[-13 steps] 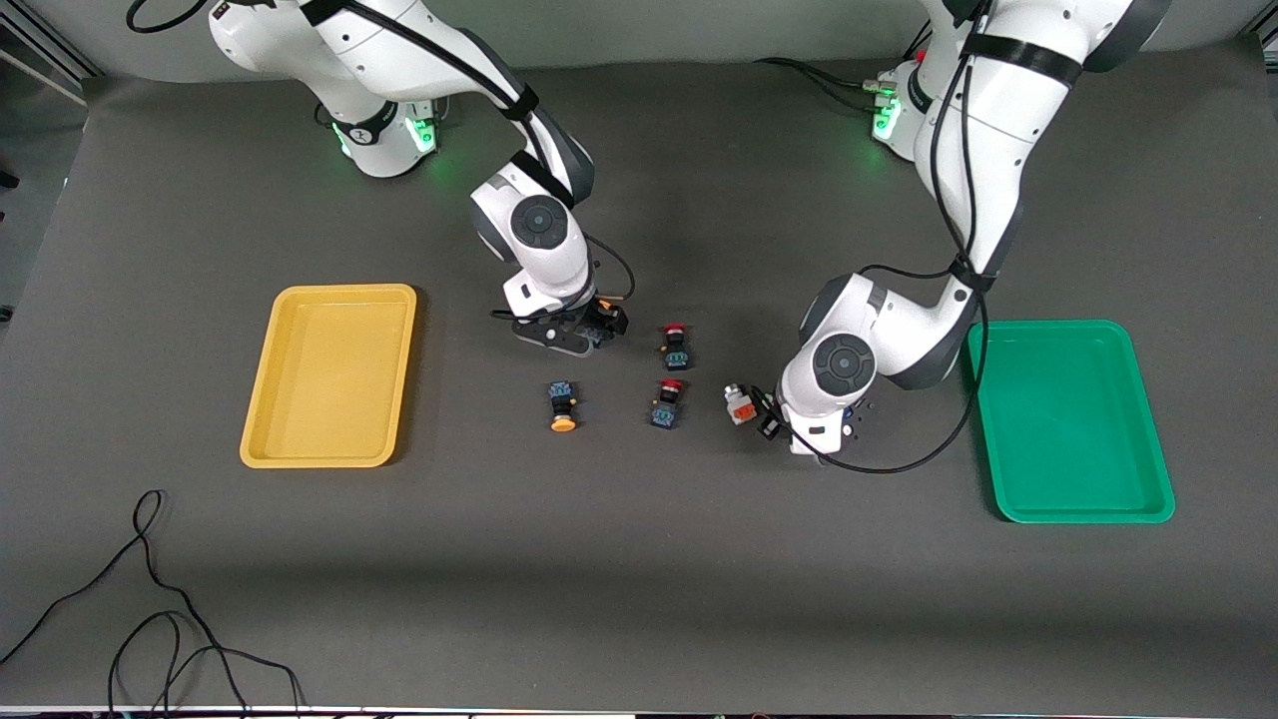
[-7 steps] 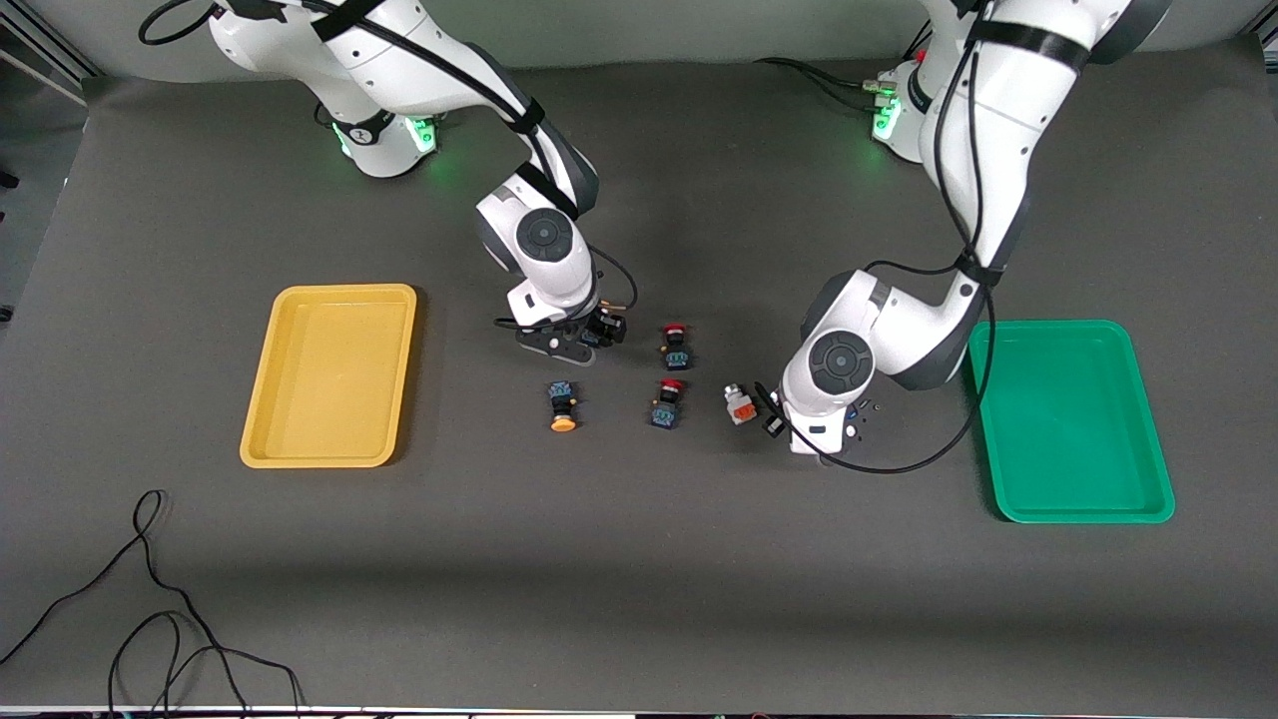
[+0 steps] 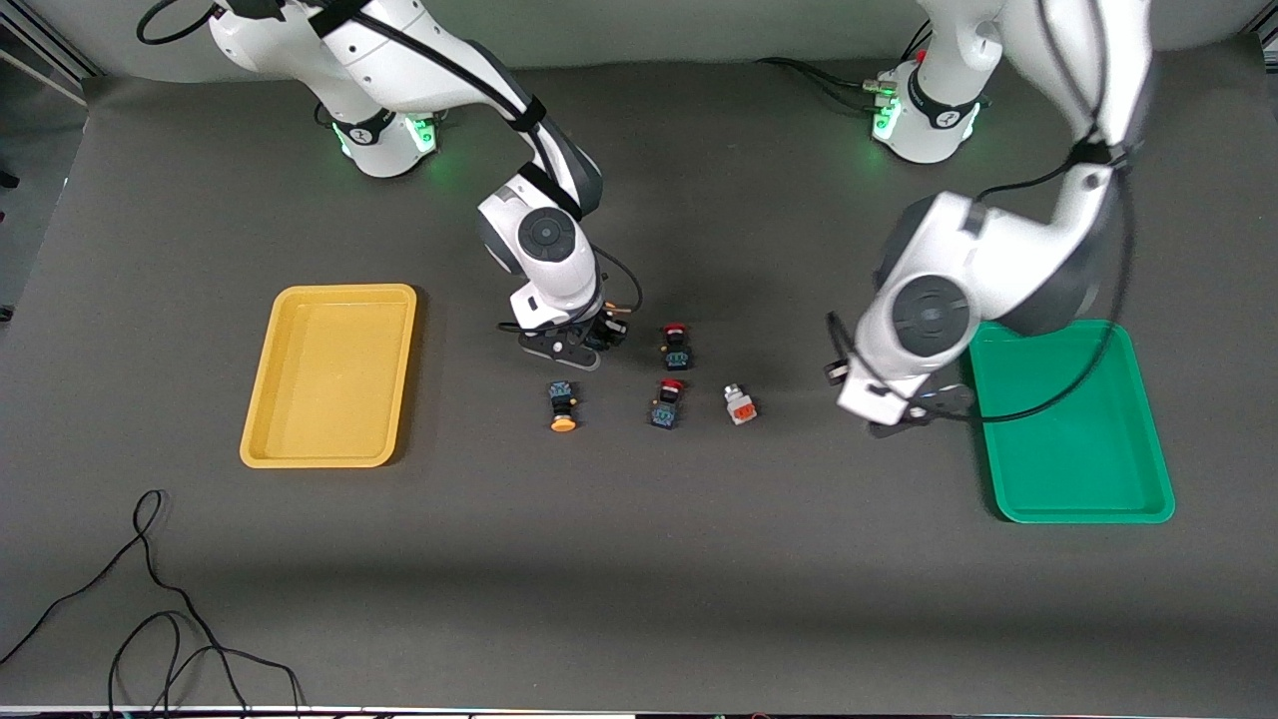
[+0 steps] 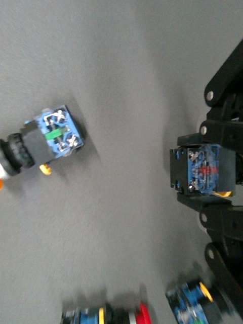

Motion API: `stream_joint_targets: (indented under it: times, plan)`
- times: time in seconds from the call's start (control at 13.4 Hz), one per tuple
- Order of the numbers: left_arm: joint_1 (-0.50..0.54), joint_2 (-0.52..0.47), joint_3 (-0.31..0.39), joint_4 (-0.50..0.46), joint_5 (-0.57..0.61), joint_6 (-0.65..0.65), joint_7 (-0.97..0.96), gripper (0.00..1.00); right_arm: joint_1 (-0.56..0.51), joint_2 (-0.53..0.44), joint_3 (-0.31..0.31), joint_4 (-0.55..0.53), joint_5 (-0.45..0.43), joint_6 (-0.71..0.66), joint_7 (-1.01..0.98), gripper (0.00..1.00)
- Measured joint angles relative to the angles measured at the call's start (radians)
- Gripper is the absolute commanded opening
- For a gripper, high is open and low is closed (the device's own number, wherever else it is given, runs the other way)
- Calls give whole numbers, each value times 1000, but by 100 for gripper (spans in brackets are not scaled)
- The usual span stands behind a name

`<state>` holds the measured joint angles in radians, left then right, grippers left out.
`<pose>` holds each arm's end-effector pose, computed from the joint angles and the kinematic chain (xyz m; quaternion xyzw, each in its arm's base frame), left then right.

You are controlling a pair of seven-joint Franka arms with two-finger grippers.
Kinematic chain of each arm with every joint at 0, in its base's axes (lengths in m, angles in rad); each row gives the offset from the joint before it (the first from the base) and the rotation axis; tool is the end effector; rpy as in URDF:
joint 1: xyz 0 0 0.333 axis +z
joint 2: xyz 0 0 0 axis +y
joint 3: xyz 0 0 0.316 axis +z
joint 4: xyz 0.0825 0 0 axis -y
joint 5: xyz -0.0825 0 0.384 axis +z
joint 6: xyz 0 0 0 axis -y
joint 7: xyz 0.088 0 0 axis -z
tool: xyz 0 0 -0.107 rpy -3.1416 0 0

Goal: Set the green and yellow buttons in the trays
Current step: 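Lift the white button while the right gripper grasps a yellow-capped button, then set the button in the green tray while the right gripper fills the yellow tray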

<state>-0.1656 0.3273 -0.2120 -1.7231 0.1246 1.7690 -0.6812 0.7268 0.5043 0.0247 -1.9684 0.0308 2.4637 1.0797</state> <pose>0.5775 -0.2068 0.3784 -0.9818 -0.1303 0.1049 0.0898 0.4496 0.4194 0.2120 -0.9841 0.1767 0.0151 0.0059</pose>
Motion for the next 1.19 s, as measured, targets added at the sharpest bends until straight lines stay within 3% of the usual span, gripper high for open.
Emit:
stream_joint_targets:
  times: [0.3,0.52,0.82,1.19]
  plan:
    - [209,-77,11,5,5,-112,440,0,-3,-110,-18,256,-2,-479,-28,22]
    - [361,-76,14,2,54,-105,708,0,-7,-156,-100,398,-2,-674,-164,22]
    - [469,-62,15,-39,151,8,887,0,-13,-210,-315,387,-2,-728,-502,20]
    - [560,-32,14,-200,226,313,947,0,-27,-287,-680,262,0,-727,-989,19]
